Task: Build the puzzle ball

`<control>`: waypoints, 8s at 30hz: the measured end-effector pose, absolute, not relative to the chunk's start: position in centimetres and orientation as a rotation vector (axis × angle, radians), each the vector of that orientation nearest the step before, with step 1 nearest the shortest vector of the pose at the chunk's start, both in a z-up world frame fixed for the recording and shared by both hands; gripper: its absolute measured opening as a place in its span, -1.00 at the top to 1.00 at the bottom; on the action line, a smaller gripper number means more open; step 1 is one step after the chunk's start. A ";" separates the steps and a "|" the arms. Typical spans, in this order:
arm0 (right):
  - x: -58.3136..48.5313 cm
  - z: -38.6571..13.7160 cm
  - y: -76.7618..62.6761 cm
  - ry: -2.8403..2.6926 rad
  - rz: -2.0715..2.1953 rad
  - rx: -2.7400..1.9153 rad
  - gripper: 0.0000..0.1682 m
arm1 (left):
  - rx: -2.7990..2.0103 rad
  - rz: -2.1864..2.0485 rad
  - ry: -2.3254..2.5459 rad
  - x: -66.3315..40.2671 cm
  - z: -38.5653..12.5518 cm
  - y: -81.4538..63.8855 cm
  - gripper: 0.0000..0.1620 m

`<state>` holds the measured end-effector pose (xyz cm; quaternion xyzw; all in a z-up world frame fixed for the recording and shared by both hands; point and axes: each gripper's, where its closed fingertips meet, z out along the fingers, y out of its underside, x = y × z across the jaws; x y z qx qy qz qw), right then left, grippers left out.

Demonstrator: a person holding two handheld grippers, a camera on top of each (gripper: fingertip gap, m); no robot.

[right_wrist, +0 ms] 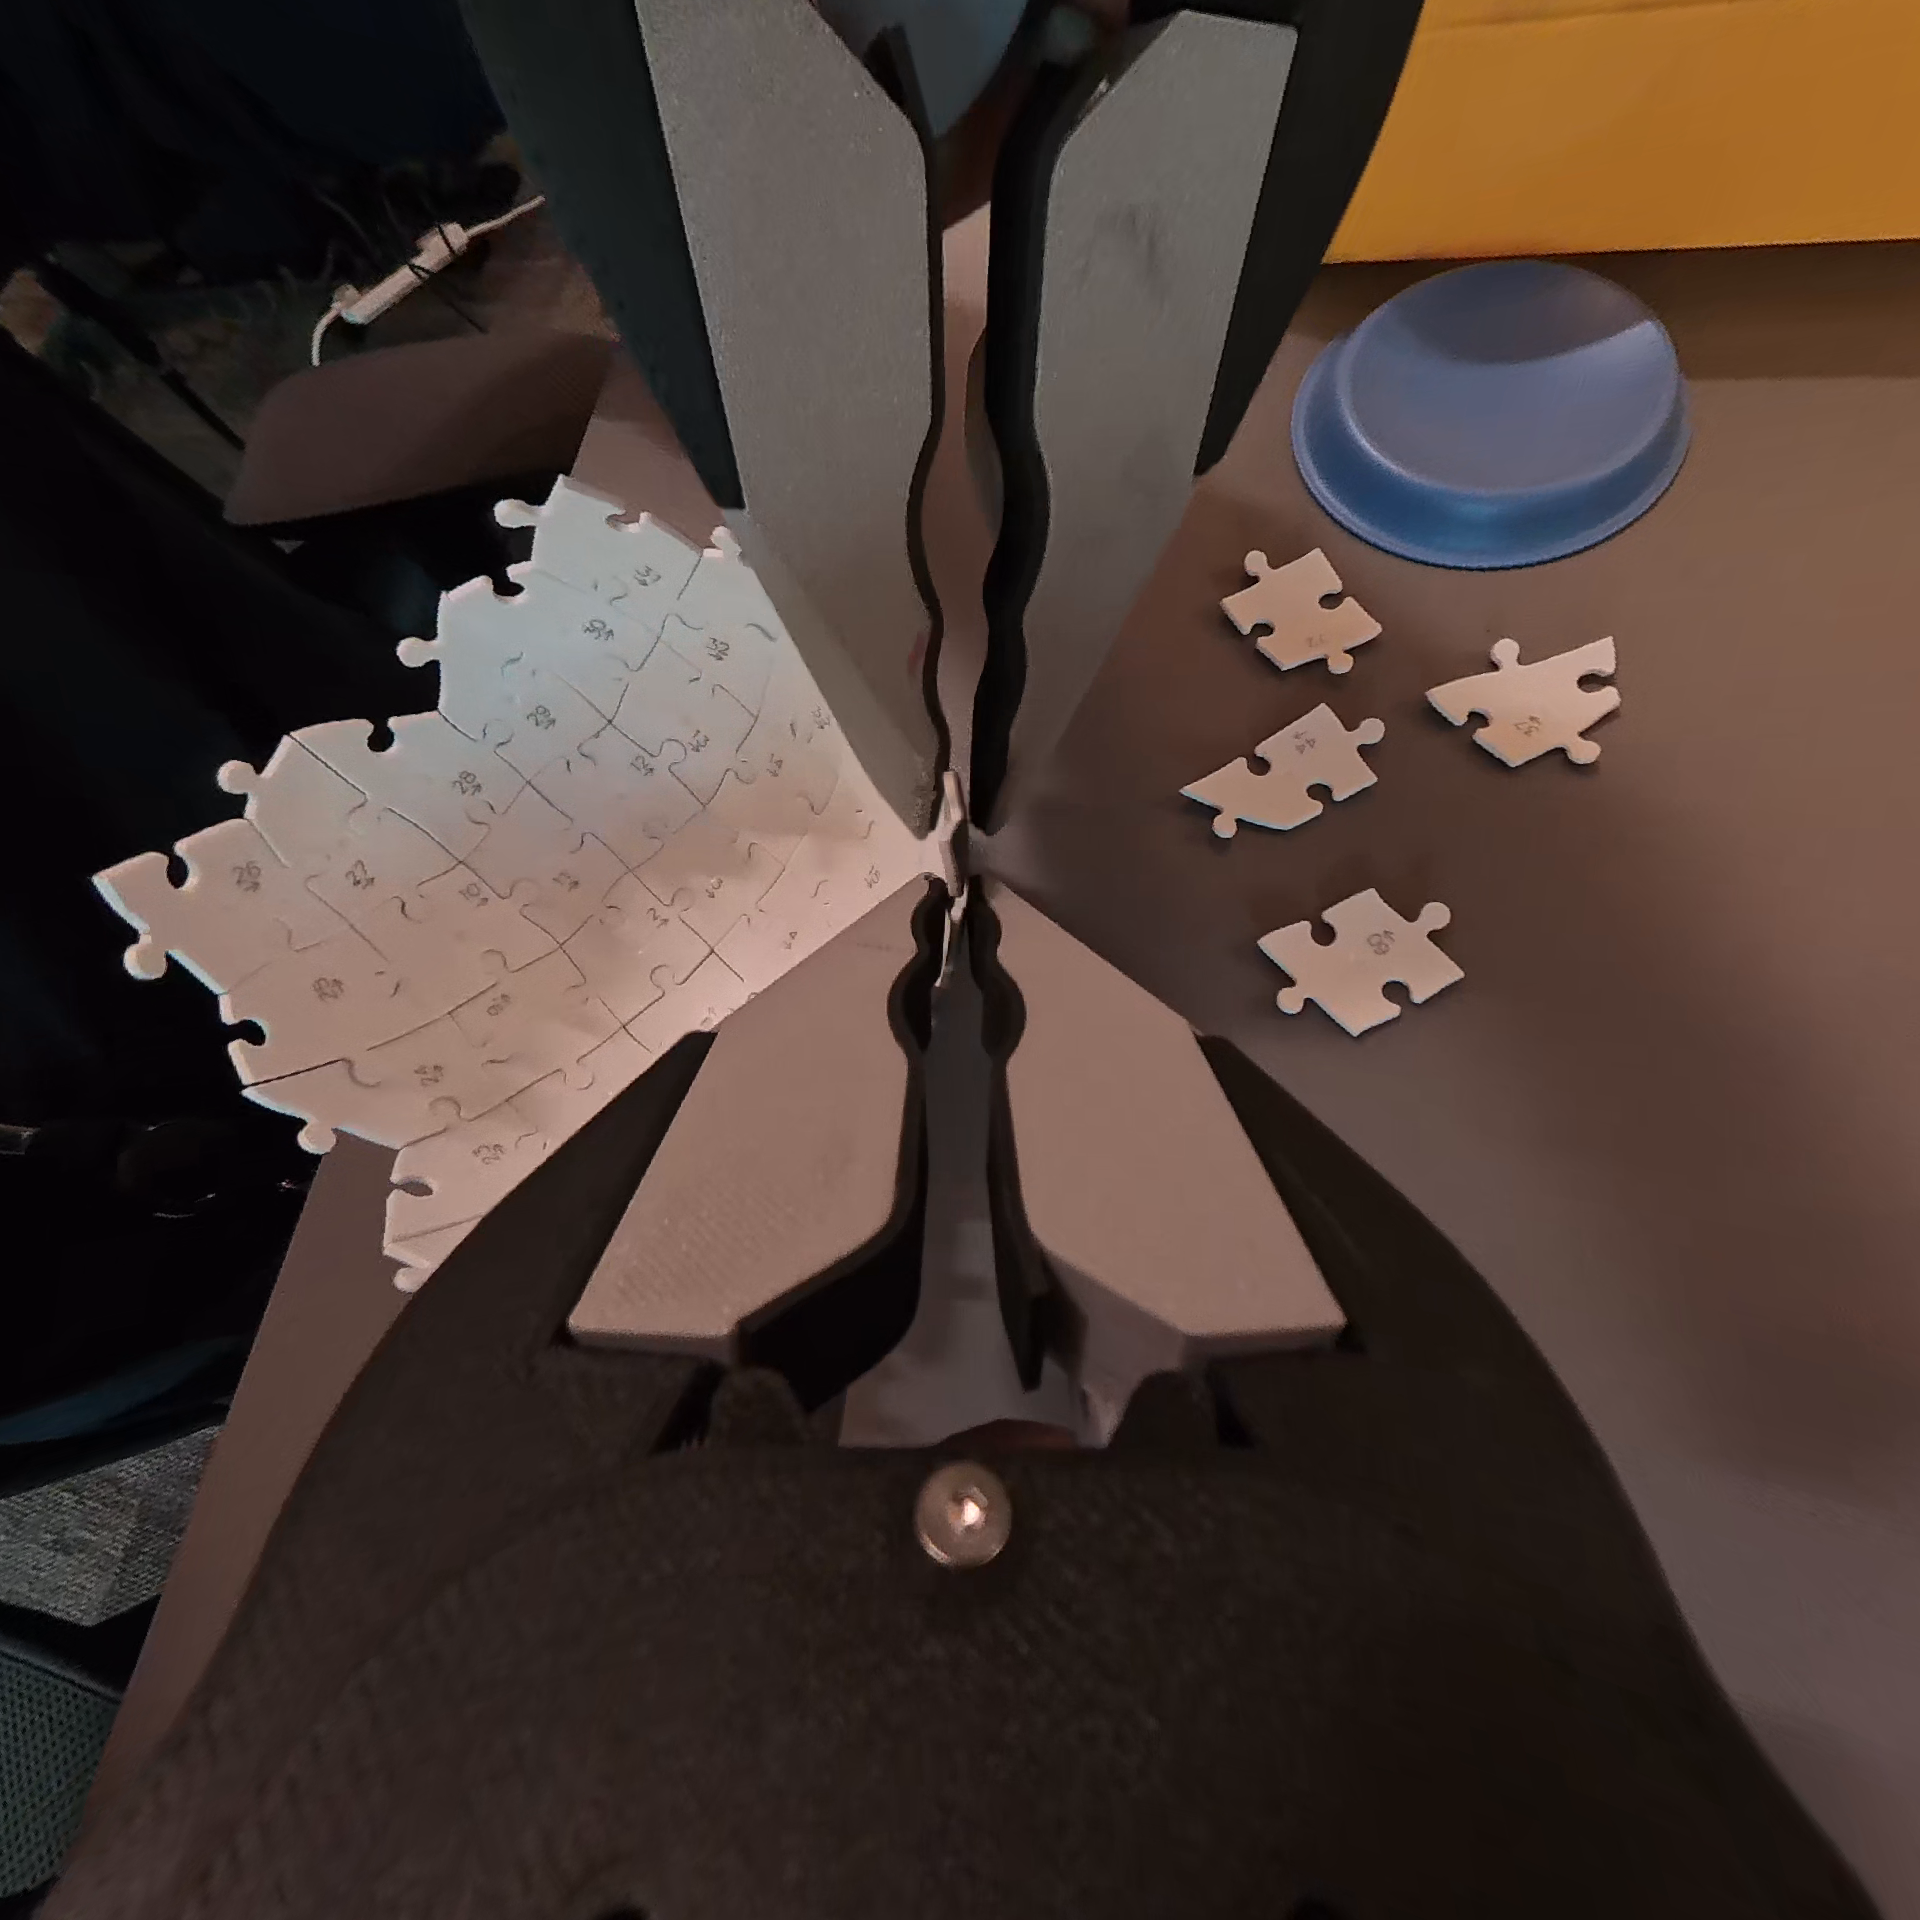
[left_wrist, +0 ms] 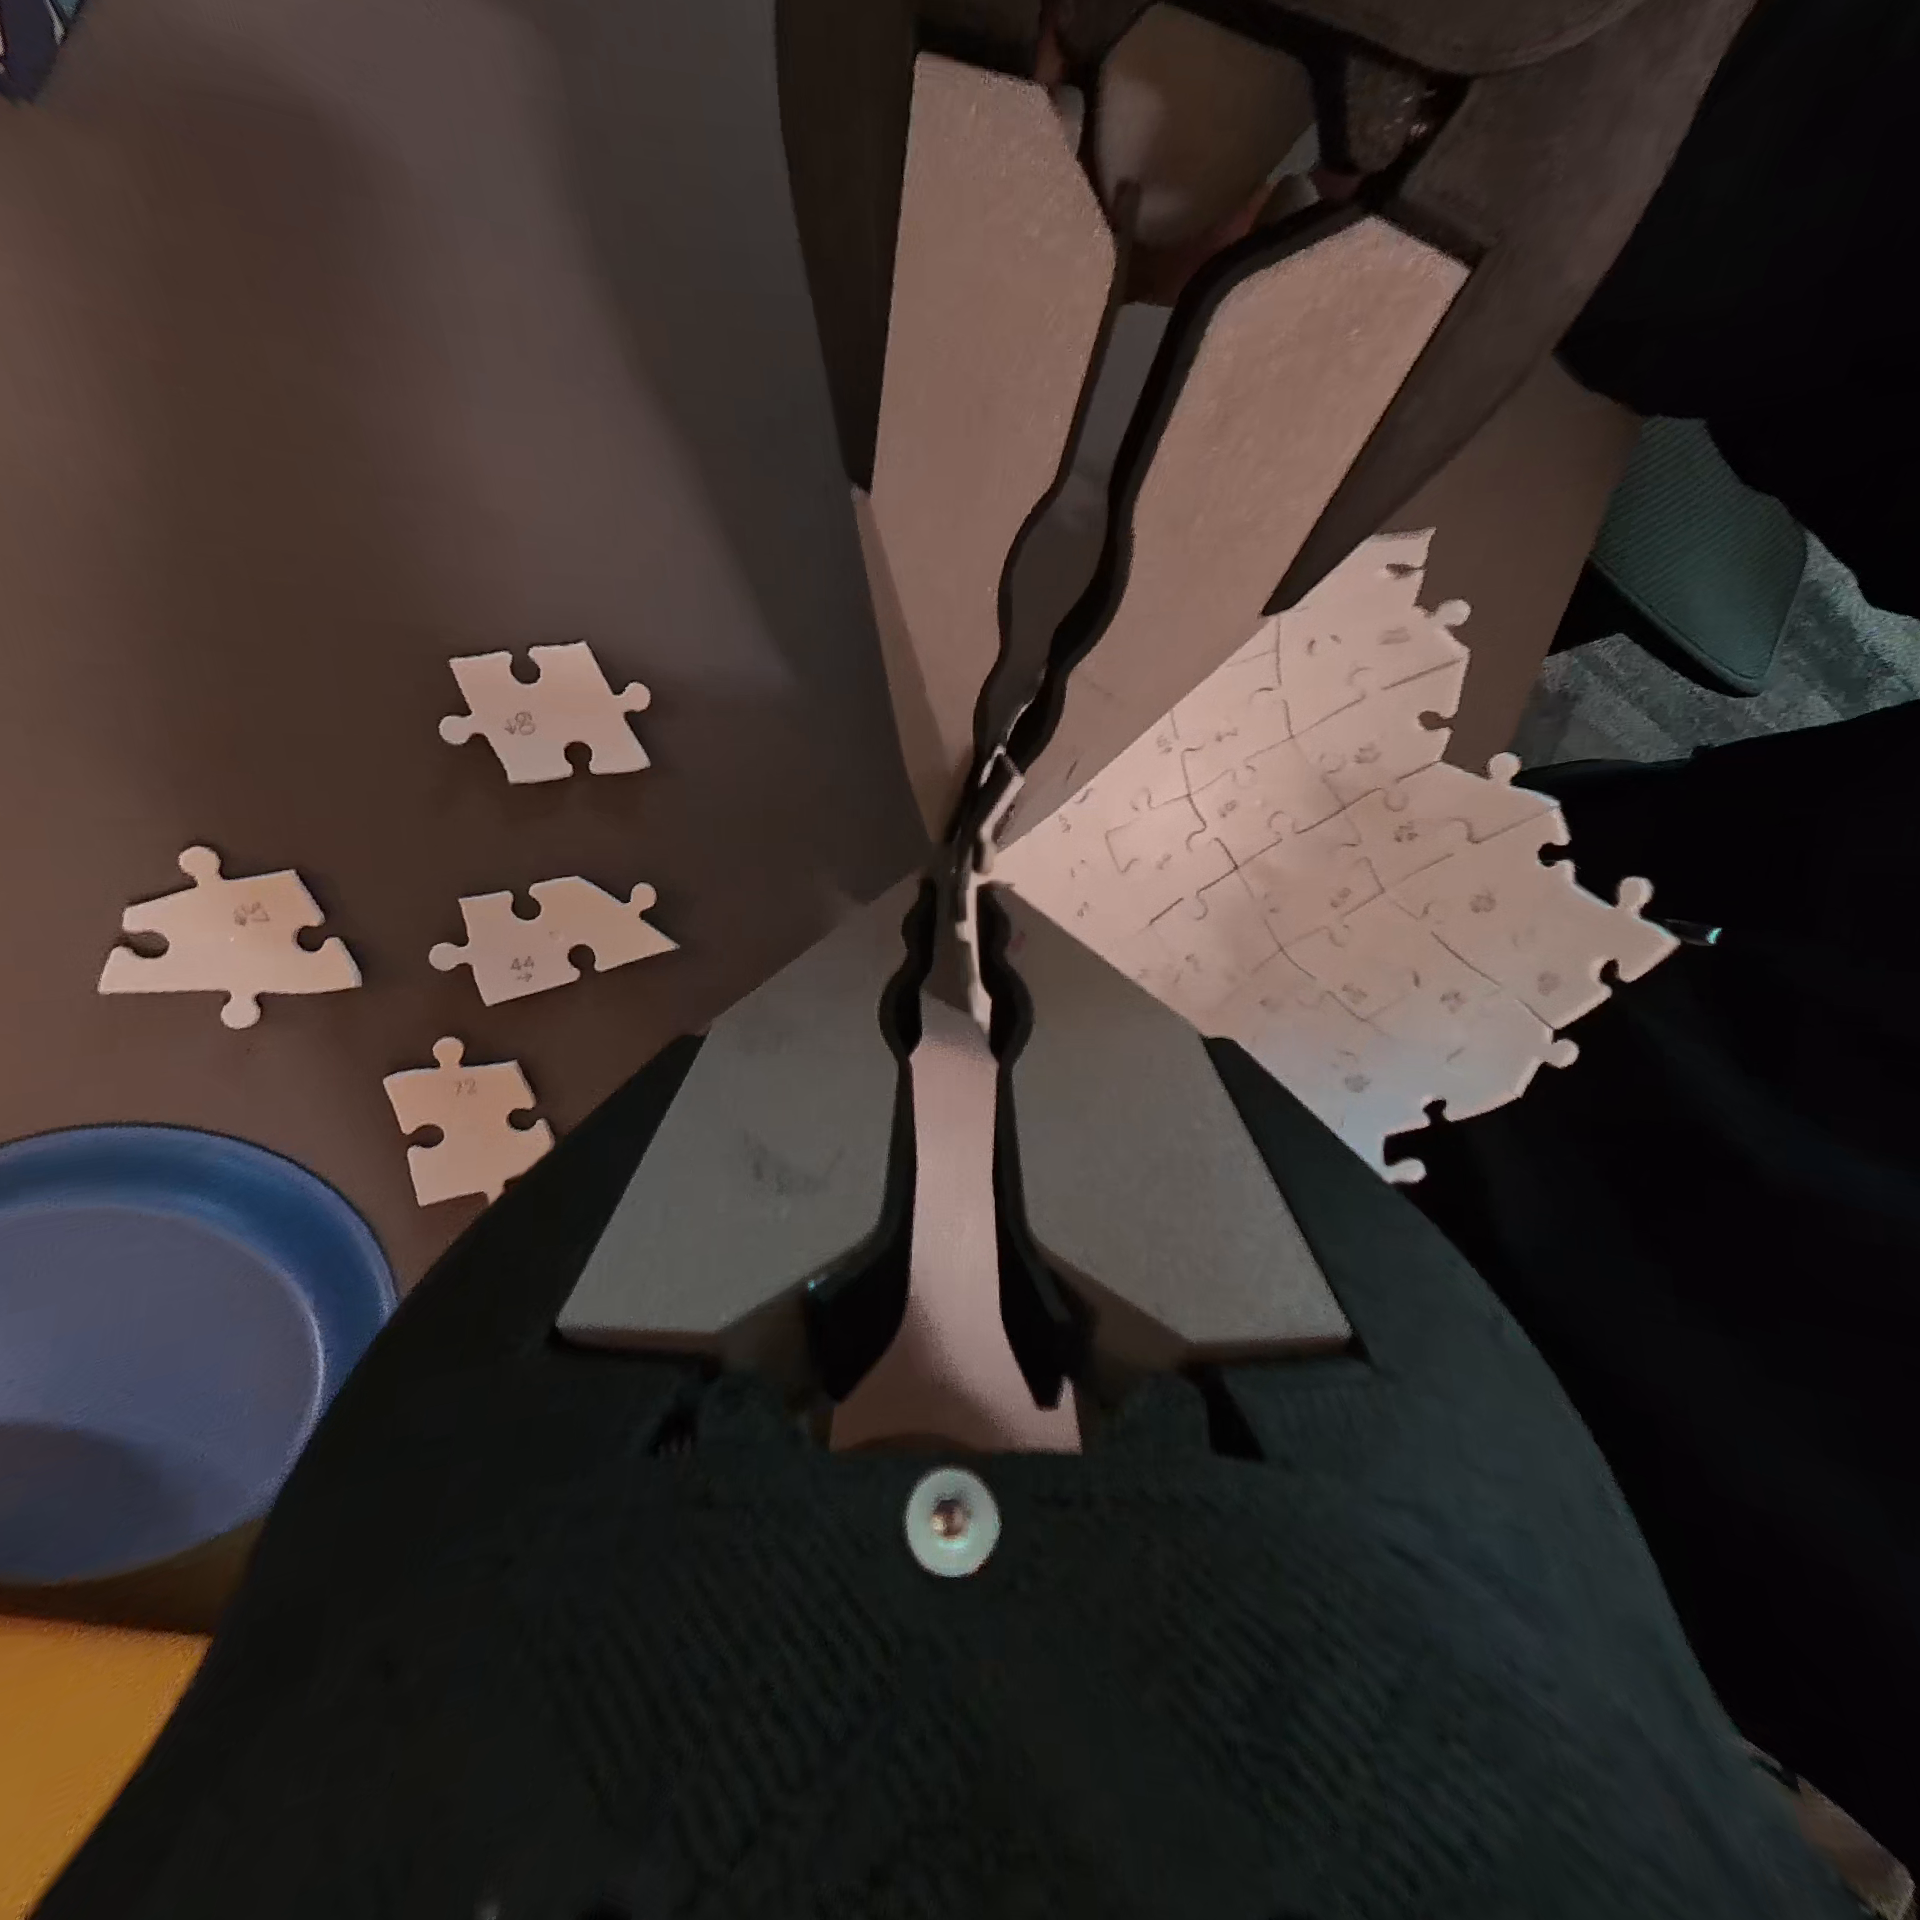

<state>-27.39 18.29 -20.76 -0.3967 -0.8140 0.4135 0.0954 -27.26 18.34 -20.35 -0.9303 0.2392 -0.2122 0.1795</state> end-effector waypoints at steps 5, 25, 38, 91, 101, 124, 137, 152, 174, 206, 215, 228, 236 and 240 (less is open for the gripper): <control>-27.5 -20.8 18.2 -2.409 1.229 -1.179 1.00 | -2.646 -0.584 0.685 -27.3 -20.6 18.0 0.97; -27.2 -20.7 18.3 -2.408 1.336 -1.347 1.00 | -2.630 -0.597 0.685 -26.9 -20.5 18.3 0.98; -27.3 -20.5 18.5 -2.389 1.320 -1.339 1.00 | -2.615 -0.746 0.575 -26.7 -20.1 18.6 0.93; -27.3 -20.8 18.9 -2.379 1.276 -1.380 1.00 | -2.617 -0.577 0.545 -27.0 -20.2 19.5 0.86; -27.1 -20.9 18.7 -2.397 1.263 -1.366 1.00 | -2.623 -0.531 0.613 -26.7 -20.5 19.2 0.99; -26.9 -20.9 18.9 -2.407 1.260 -1.371 0.91 | -2.623 -0.494 0.618 -27.0 -20.6 19.1 0.99; -26.7 -21.0 20.1 -2.391 1.152 -1.364 0.74 | -2.620 -0.521 0.598 -27.1 -20.6 19.0 0.99; -26.6 -22.5 19.4 -2.459 1.136 -1.443 0.80 | -2.632 -0.520 0.595 -26.8 -20.8 19.0 1.00; -26.1 -22.1 18.5 -2.497 1.233 -1.476 1.00 | -2.634 -0.523 0.585 -26.8 -20.4 18.8 0.99; -26.1 -15.6 19.7 -2.239 1.440 -1.269 0.65 | -2.587 -0.553 0.571 -26.9 -19.8 17.6 0.84; -27.4 -11.5 25.5 -1.848 1.426 -1.293 0.63 | -2.370 -0.556 0.507 -29.1 -13.2 17.9 0.70; -29.2 -14.6 30.5 -1.632 1.218 -1.491 0.35 | -1.993 -0.389 0.233 -35.4 -12.2 29.3 0.37; -30.2 -18.3 31.6 -1.631 1.039 -1.551 0.35 | -2.063 -0.150 0.232 -37.5 -16.4 29.5 0.37; -30.5 -19.2 32.0 -1.608 1.011 -1.561 0.35 | -2.100 -0.183 0.238 -36.7 -17.1 29.3 0.36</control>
